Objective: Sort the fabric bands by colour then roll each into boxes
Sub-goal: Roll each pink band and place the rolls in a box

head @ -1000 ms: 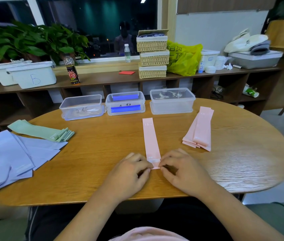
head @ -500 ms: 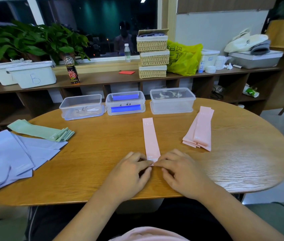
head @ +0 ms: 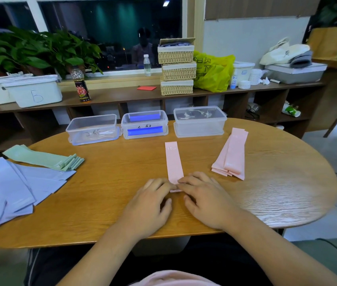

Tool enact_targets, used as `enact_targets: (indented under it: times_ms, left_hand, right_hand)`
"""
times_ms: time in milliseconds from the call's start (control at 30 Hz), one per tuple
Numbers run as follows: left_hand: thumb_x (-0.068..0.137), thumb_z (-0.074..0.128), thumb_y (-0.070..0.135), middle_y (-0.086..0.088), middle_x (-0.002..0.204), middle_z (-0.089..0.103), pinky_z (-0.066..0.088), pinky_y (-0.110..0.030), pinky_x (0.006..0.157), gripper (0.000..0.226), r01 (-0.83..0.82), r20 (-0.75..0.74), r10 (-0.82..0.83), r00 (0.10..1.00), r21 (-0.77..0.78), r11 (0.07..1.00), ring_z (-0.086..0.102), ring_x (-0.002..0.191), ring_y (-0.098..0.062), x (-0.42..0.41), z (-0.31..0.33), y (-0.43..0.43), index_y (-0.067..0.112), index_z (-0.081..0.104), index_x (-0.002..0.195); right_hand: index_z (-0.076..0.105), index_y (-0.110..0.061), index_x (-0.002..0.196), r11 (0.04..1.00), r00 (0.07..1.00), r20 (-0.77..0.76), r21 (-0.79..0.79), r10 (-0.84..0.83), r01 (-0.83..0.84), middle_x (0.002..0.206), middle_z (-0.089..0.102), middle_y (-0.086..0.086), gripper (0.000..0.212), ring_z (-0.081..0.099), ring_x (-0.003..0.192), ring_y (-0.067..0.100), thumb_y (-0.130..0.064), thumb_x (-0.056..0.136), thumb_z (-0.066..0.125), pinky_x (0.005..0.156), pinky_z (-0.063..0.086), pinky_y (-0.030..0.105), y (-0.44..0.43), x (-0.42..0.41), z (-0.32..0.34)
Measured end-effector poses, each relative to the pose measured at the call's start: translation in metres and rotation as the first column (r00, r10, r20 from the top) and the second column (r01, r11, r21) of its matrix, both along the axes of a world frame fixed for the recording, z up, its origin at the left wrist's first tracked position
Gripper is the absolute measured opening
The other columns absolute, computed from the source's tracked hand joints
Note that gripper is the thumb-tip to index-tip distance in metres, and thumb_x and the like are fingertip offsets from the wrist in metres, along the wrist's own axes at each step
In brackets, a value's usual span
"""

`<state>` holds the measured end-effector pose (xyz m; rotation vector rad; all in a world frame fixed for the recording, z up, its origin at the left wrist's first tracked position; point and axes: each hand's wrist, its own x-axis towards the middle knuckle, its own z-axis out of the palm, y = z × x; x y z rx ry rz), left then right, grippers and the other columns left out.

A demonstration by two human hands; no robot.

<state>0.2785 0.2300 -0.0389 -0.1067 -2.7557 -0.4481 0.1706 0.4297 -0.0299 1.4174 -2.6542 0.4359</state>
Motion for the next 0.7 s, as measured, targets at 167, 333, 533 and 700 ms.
enact_targets:
  times_ms: [167,333,533,700]
  left_hand:
    - [0.105,0.047,0.038,0.023,0.141,0.049,0.042,-0.035,0.114,0.036,-0.027,0.025,0.028,0.999,-0.014,1.0,0.038,0.134,-0.001,-0.01,0.0,-0.002,0.041,0.053,0.141]
    - [0.104,0.048,0.038,0.02,0.136,0.053,0.045,-0.038,0.112,0.036,-0.05,0.034,0.051,0.998,-0.013,0.999,0.042,0.131,-0.004,-0.021,0.0,-0.005,0.039,0.058,0.138]
    - [0.106,0.048,0.04,0.019,0.138,0.054,0.042,-0.035,0.114,0.039,-0.076,0.063,0.077,0.995,-0.024,0.997,0.041,0.132,-0.005,-0.032,0.004,-0.011,0.04,0.059,0.143]
    - [0.105,0.054,0.04,0.017,0.144,0.053,0.041,-0.03,0.113,0.046,-0.163,0.051,0.16,0.986,0.062,0.985,0.042,0.134,-0.006,-0.036,0.002,-0.018,0.035,0.049,0.15]
  right_hand:
    - [0.043,-0.038,0.158,1.0,1.0,0.0,-0.022,0.0,0.0,0.16,0.04,-0.024,0.05,0.023,0.149,0.004,-0.045,0.109,0.038,0.122,0.03,0.037,-0.001,-0.001,-0.002]
    - [0.059,-0.041,0.142,0.999,0.999,-0.051,-0.045,0.014,-0.016,0.134,0.054,-0.026,0.04,0.038,0.129,-0.001,-0.042,0.107,0.04,0.111,0.039,0.032,0.002,0.002,-0.003]
    - [0.051,-0.046,0.147,0.999,0.999,-0.048,-0.049,0.007,-0.01,0.137,0.05,-0.025,0.042,0.038,0.128,0.0,-0.043,0.106,0.043,0.107,0.037,0.027,-0.006,-0.004,-0.001]
    - [0.053,-0.039,0.148,0.998,0.998,-0.05,-0.047,-0.04,0.038,0.143,0.051,-0.021,0.043,0.04,0.132,0.004,-0.043,0.106,0.043,0.11,0.039,0.033,-0.017,-0.01,0.0]
